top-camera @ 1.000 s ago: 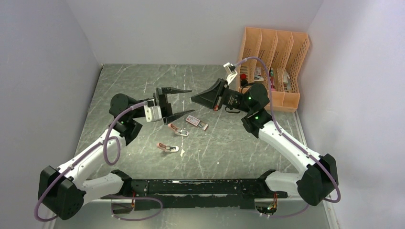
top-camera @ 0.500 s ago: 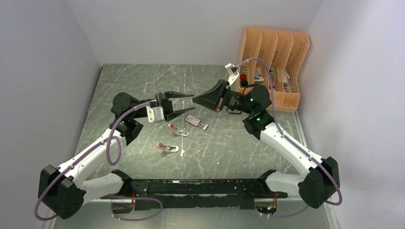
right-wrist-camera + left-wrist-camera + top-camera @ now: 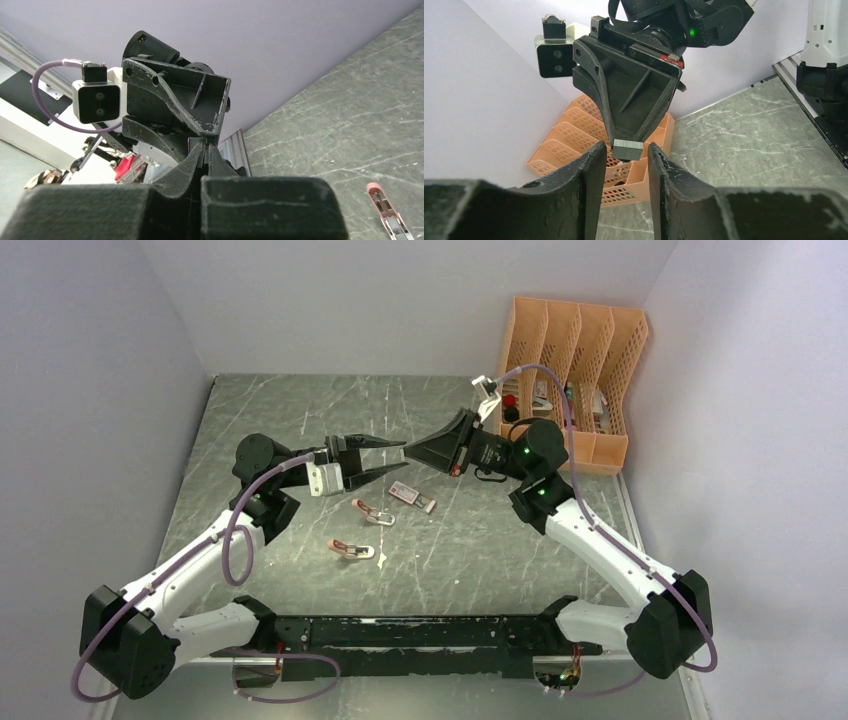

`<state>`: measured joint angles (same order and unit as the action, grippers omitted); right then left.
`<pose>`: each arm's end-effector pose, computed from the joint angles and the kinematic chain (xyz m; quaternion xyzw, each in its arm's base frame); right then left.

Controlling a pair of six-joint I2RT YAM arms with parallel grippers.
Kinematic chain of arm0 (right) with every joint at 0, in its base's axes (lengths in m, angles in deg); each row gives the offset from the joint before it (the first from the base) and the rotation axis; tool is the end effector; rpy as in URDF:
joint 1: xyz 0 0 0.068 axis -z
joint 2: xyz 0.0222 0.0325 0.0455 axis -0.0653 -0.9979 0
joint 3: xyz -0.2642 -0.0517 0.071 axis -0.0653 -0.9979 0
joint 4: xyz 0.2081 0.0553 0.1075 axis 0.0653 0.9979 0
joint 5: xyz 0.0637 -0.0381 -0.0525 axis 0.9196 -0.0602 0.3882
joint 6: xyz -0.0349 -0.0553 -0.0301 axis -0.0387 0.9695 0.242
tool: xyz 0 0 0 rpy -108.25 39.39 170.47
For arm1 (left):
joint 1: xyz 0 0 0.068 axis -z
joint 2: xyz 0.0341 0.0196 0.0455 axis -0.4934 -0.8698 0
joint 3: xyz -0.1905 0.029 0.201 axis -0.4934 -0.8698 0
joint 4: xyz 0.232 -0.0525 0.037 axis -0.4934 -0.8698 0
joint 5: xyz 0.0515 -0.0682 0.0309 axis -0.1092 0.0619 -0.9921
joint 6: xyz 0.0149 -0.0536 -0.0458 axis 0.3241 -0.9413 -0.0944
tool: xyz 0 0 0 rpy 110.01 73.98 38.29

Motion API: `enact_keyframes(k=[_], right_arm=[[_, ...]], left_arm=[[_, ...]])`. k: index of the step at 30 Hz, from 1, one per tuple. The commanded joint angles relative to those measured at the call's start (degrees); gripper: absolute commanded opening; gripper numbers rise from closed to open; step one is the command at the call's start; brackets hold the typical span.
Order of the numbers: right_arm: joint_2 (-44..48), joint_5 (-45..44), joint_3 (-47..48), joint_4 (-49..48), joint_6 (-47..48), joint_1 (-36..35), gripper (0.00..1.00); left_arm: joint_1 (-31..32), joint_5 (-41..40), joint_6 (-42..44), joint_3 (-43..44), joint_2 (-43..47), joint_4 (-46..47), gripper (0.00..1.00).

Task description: Load the staples into the stapler

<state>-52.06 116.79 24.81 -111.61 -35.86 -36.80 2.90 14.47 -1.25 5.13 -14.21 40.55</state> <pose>0.1959 0.1750 0.3996 -0.1876 0.5957 0.6687 0.4034 0.1622 -0.1615 0.3973 0.5608 0.2639 -0.3412 0.7067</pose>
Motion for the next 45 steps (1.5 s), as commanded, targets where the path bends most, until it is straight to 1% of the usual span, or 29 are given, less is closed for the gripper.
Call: enact_keyframes(k=[1,3,8,9,11,14,15,19,21,23,25,27,30,33,35,39,45], right_arm=[[1.57,-0.23,-0.30,0.14,0.47,0.28,0.00],[1.64,-0.32,-0.39,0.24,0.56,0.26,0.00],[2.04,-0.79,-0.65,0.96,0.92,0.28,0.00],[2.08,-0.93,-0.73,1.18,1.02,0.28,0.01],[2.47,-1.69,-0.74,2.17,1.36,0.28,0.12],[3.39,-3.50,-0.68,4.46,2.63,0.29,0.21],[3.81,-4.38,-0.59,5.57,3.05,0.28,0.22],[5.17,-7.06,-0.17,9.83,5.26,0.33,0.22],[5.95,-8.30,-0.87,9.94,5.11,0.32,0.22],[6.89,-11.47,-0.90,12.67,5.91,0.36,0.22],[8.40,-15.90,-0.37,18.24,8.85,0.35,0.22],[10.41,-22.47,-0.16,24.68,11.39,0.34,0.23],[12.59,-31.99,-0.19,33.63,15.47,0.32,0.24],[12.60,-38.03,-0.63,40.35,18.45,0.36,0.24],[11.51,-40.50,-1.62,42.60,19.90,0.33,0.24],[4.54,-41.83,-1.04,46.73,23.12,0.36,0.24],[-8.37,-41.36,3.23,47.20,26.98,0.32,0.25]], left_arm=[[0.49,1.11,0.45,1.57,0.67,1.56,0.39],[0.45,1.32,0.54,1.74,0.62,1.36,0.36],[0.49,1.69,0.89,1.95,0.76,0.59,0.35],[0.45,1.75,0.98,1.91,0.83,0.55,0.35],[0.47,1.87,1.07,1.90,0.91,0.42,0.34],[0.44,2.19,1.56,1.96,1.08,-0.27,0.34],[0.45,2.30,1.79,1.95,1.13,-0.51,0.34],[0.44,2.42,2.17,1.95,1.53,-1.16,0.34],[0.49,2.27,2.26,1.81,1.75,-1.42,0.34],[0.45,1.90,2.43,1.81,1.95,-2.36,0.34],[0.44,0.69,2.48,1.87,2.27,-3.85,0.33],[0.48,-0.53,2.78,1.74,2.91,-6.03,0.34],[0.47,-3.64,1.68,0.76,4.11,-8.24,0.39],[0.49,-8.16,-0.02,-0.95,5.17,-10.77,0.46],[0.46,-10.86,-1.54,-2.18,5.56,-11.66,0.51],[0.40,-18.06,-5.11,-2.99,5.32,-14.69,0.57],[0.01,-32.57,-10.82,-1.48,2.71,-21.00,0.64]])
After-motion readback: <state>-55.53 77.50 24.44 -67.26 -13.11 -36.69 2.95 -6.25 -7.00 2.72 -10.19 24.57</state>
